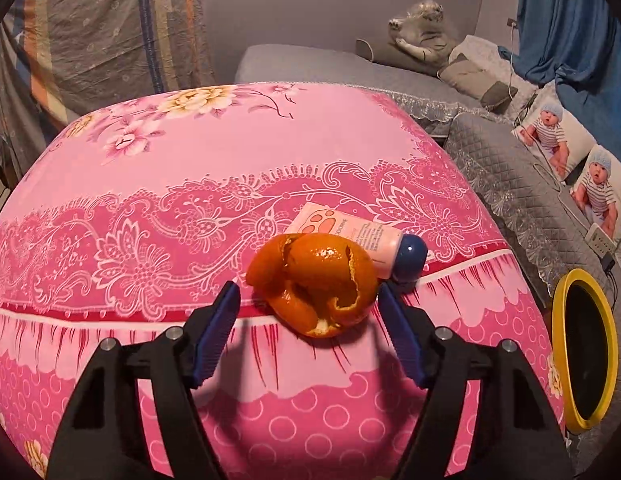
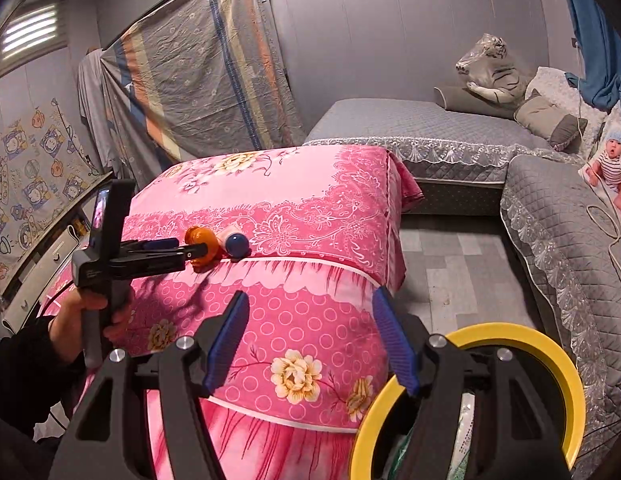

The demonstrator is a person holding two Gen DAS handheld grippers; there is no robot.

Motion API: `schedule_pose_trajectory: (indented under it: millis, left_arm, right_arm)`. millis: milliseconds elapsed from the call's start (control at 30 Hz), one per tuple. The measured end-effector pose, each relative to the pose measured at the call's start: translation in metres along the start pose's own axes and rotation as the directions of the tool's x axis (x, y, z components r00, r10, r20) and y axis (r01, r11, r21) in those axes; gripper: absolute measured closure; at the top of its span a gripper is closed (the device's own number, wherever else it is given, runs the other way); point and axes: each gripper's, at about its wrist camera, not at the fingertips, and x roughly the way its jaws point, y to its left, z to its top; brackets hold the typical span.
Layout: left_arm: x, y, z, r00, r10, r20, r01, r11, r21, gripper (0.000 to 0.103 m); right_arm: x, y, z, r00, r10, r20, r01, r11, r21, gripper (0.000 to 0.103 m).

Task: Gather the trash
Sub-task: 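Grasp the orange peel with the left tool while the right tool grasps the pink lotion tube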

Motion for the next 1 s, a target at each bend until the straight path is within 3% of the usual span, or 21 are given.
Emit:
schedule_pose_trajectory:
  millis: [133,200,500,767,1000]
  left_arm:
    - [0.005,0.003,0.002,1.0,-0.01,0.0,0.01,1.0,-0.011,0.053]
    - [0.006,0.003,0.002,1.0,-0.018,-0.003,0.018,1.0,-0.006,0.085]
    - [-0.013,0.02,0.003,0.999,-0.014,0.046,0.017,0.997,-0.077,0.09]
    - [-0.065,0.041,-0.002,0.991,-0.04,0.13,0.054,0.993,-0.106,0.09]
    - [-0.1,0.06,-0.019,0.977,-0.067,0.203,0.097,0.985,-0.144,0.09]
  right_arm:
    - [0.001,-0.004,-0.002,1.0,0.01,-0.008,-0.01,1.0,0.014,0.042]
    - [0.001,-0.003,-0.002,1.0,0.017,-0.014,-0.017,1.0,0.008,0.042]
    - [0.032,0.027,0.017,0.994,0.086,-0.067,-0.091,0.992,-0.087,0.042]
    - [0.108,0.083,0.045,0.975,0.145,-0.17,-0.184,0.953,-0.241,0.042]
    - [0.182,0.115,0.057,0.958,0.104,-0.267,-0.209,0.893,-0.399,0.045]
